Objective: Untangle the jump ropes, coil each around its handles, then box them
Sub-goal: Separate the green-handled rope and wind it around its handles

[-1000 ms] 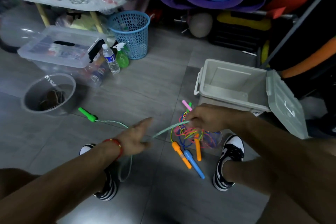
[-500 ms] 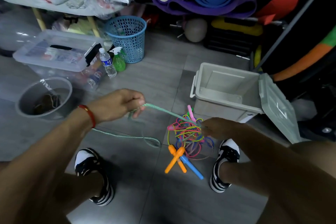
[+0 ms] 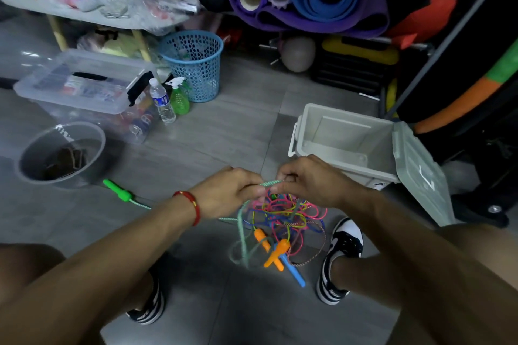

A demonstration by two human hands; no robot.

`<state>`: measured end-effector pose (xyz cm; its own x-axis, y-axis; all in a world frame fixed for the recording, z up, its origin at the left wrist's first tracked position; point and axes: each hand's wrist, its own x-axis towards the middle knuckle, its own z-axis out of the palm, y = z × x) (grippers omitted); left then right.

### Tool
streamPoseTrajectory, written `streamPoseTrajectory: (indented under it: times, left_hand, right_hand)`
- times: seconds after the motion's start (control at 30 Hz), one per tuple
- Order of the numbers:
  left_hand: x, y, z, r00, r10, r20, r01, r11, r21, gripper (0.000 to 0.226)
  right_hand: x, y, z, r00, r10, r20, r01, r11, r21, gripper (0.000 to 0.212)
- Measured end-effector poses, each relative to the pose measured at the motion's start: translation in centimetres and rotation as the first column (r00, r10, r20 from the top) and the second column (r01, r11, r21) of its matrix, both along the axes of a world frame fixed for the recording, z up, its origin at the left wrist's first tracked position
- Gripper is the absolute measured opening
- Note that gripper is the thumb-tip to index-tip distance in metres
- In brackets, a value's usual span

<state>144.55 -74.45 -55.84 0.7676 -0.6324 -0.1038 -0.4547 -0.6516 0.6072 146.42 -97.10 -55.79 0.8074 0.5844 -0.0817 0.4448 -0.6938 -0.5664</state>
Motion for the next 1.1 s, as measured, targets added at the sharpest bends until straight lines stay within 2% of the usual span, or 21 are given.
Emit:
streamPoseTrajectory:
  times: [0.07, 0.13, 0.23, 0.27, 0.3, 0.33, 0.37, 0.4, 0.43, 0.47, 0.5, 0.57, 0.6, 0.63, 0.67, 0.73, 0.8, 0.83, 0.87, 0.97, 1.1]
  left_hand:
    - [0.7, 1.0, 0.6, 1.000, 0.005, -0.005, -0.006, 0.994, -0.108, 0.025]
    - [1.3, 2.1, 1.2, 0.998, 0.065, 0.014, -0.059, 0.961, -0.272, 0.027]
    - [2.4, 3.3, 2.0, 0.964, 0.252, -0.083, -0.255, 0.799, -0.545, 0.028]
    - [2.6, 3.7, 2.3, 0.941, 0.300, -0.156, -0.333, 0.746, -0.577, 0.027]
    - [2.8, 4.2, 2.4, 0.923, 0.336, -0.185, -0.380, 0.736, -0.560, 0.028]
    - [3.1, 5.2, 2.2, 0.912, 0.374, -0.166, -0.408, 0.792, -0.454, 0.028]
    - [3.5, 6.4, 1.9, 0.911, 0.402, -0.092, -0.412, 0.876, -0.251, 0.027]
    - [3.9, 7.5, 1.7, 0.916, 0.400, 0.006, -0.400, 0.916, 0.025, 0.027]
    - [4.2, 8.5, 1.6, 0.934, 0.352, 0.068, -0.356, 0.889, 0.288, 0.028]
    - [4.4, 9.1, 1.1, 0.950, 0.304, 0.067, -0.298, 0.825, 0.481, 0.026]
    - [4.3, 9.2, 0.8, 0.960, 0.280, 0.011, -0.229, 0.760, 0.608, 0.020]
    - [4.0, 8.3, -0.2, 0.974, 0.226, -0.032, -0.141, 0.710, 0.690, 0.017]
    - [3.9, 7.6, -1.1, 0.975, 0.220, -0.025, -0.155, 0.760, 0.631, 0.029]
    - [3.5, 6.4, -1.5, 0.966, 0.256, -0.047, -0.201, 0.848, 0.490, 0.041]
    - [3.0, 4.9, -1.8, 0.957, 0.268, -0.107, -0.228, 0.929, 0.293, 0.054]
    - [1.9, 1.2, -1.6, 0.955, 0.158, -0.250, -0.174, 0.984, -0.041, 0.066]
    - [1.1, -1.5, -1.8, 0.964, 0.064, -0.259, -0.113, 0.978, -0.178, 0.044]
    - [0.9, -2.2, -1.7, 0.975, 0.055, -0.215, -0.097, 0.977, -0.188, 0.028]
    - [0.9, -2.4, -1.4, 0.981, 0.068, -0.179, -0.105, 0.973, -0.206, 0.023]
    - [1.7, -1.6, 0.0, 0.976, 0.129, -0.176, -0.184, 0.920, -0.346, 0.029]
    - [3.2, 0.2, 1.8, 0.913, 0.352, -0.207, -0.405, 0.724, -0.558, 0.033]
  right_hand:
    - [0.4, -1.0, -1.8, 0.996, -0.004, -0.086, 0.009, 0.998, 0.055, 0.038]
    - [0.9, -2.7, -4.6, 0.993, -0.016, -0.113, 0.013, 1.000, -0.027, 0.036]
    - [0.9, -5.9, -8.9, 0.980, -0.078, -0.184, 0.041, 0.980, -0.194, 0.028]
    - [0.9, -6.6, -9.5, 0.973, -0.117, -0.198, 0.081, 0.980, -0.184, 0.029]
    - [1.2, -7.2, -9.6, 0.973, -0.149, -0.176, 0.126, 0.983, -0.135, 0.028]
    - [1.7, -7.5, -9.0, 0.976, -0.178, -0.130, 0.172, 0.984, -0.054, 0.023]
    - [2.2, -7.6, -7.7, 0.968, -0.230, -0.102, 0.234, 0.972, 0.034, 0.020]
    - [2.7, -7.6, -6.0, 0.952, -0.296, -0.076, 0.302, 0.949, 0.091, 0.019]
    - [3.0, -7.5, -4.2, 0.936, -0.350, -0.029, 0.350, 0.927, 0.134, 0.018]
    - [3.2, -7.3, -2.3, 0.929, -0.371, 0.022, 0.360, 0.914, 0.186, 0.017]
    - [3.1, -7.0, -0.9, 0.930, -0.365, 0.048, 0.344, 0.909, 0.236, 0.015]
    - [2.3, -5.8, 1.0, 0.951, -0.304, 0.060, 0.282, 0.928, 0.244, 0.010]
    - [1.7, -4.9, 1.3, 0.964, -0.259, 0.055, 0.241, 0.945, 0.221, 0.009]
    - [1.2, -3.9, 1.5, 0.975, -0.215, 0.051, 0.201, 0.960, 0.195, 0.010]
    - [0.8, -2.9, 1.7, 0.983, -0.171, 0.065, 0.158, 0.972, 0.172, 0.011]
    - [0.1, -1.4, 2.1, 0.990, -0.099, 0.102, 0.085, 0.986, 0.141, 0.009]
    - [-0.4, -0.8, 2.2, 0.991, -0.082, 0.104, 0.066, 0.987, 0.149, 0.006]
    - [-0.4, -0.9, 2.1, 0.991, -0.088, 0.105, 0.071, 0.985, 0.160, 0.006]
    - [-0.3, -1.3, 1.7, 0.989, -0.097, 0.114, 0.077, 0.983, 0.166, 0.008]
    - [0.4, -2.8, -1.3, 0.993, -0.101, 0.066, 0.092, 0.986, 0.139, 0.019]
    - [0.7, -5.9, -7.4, 0.963, -0.159, -0.218, 0.166, 0.986, 0.014, 0.020]
